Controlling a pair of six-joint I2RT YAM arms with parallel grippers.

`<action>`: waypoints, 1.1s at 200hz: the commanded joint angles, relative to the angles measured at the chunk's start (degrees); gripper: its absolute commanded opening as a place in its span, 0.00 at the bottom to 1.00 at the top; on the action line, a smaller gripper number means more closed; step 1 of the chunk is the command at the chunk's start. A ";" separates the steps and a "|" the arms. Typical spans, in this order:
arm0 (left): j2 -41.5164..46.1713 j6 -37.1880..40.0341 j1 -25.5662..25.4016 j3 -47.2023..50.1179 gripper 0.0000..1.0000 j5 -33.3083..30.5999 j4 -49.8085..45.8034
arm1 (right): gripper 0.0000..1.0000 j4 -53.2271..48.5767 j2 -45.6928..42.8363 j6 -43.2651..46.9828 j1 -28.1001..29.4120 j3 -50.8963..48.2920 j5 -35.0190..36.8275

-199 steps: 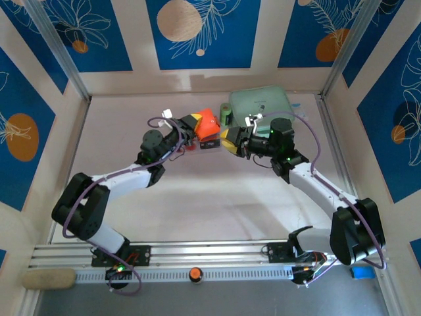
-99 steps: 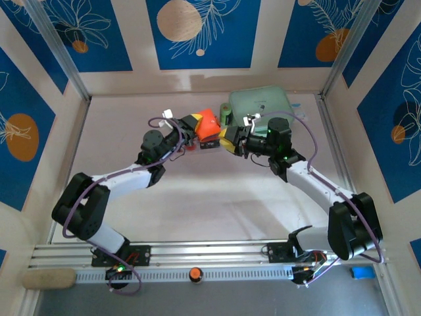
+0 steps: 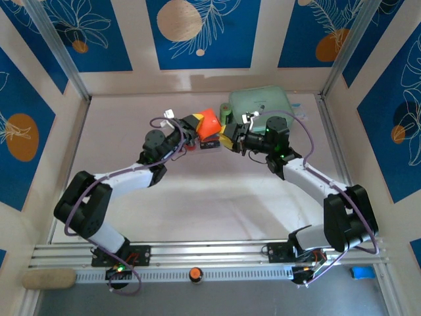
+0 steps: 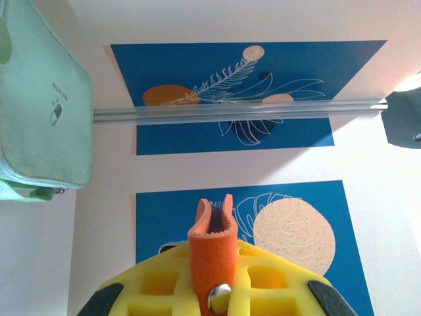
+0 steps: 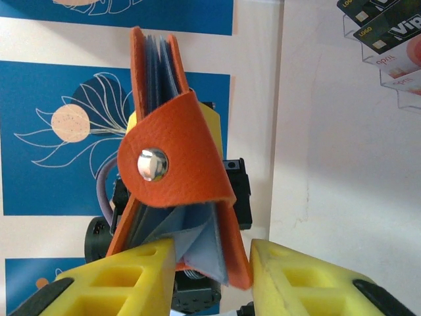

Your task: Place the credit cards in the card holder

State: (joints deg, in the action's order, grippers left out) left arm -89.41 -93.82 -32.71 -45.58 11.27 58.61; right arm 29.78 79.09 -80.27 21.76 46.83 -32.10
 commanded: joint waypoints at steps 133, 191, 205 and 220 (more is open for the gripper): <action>-0.94 -0.57 -1.22 -2.48 0.00 -0.15 4.79 | 0.26 3.14 -1.70 -2.34 -1.28 -1.97 -1.48; -0.93 -0.57 -1.21 -2.59 0.00 -0.28 4.87 | 0.12 3.29 -1.87 -2.35 -1.30 -2.88 -1.65; -0.94 -0.53 -1.22 -2.67 0.00 -0.15 4.76 | 0.08 3.38 -1.72 -2.29 -1.30 -2.86 -1.65; -0.83 -0.57 -1.15 -2.67 0.00 -0.11 4.77 | 0.08 3.39 -1.47 -2.30 -1.28 -2.56 -1.72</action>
State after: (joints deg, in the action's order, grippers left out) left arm -89.86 -94.21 -33.28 -46.28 10.87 59.59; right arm 33.01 78.50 -82.76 20.71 44.82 -33.08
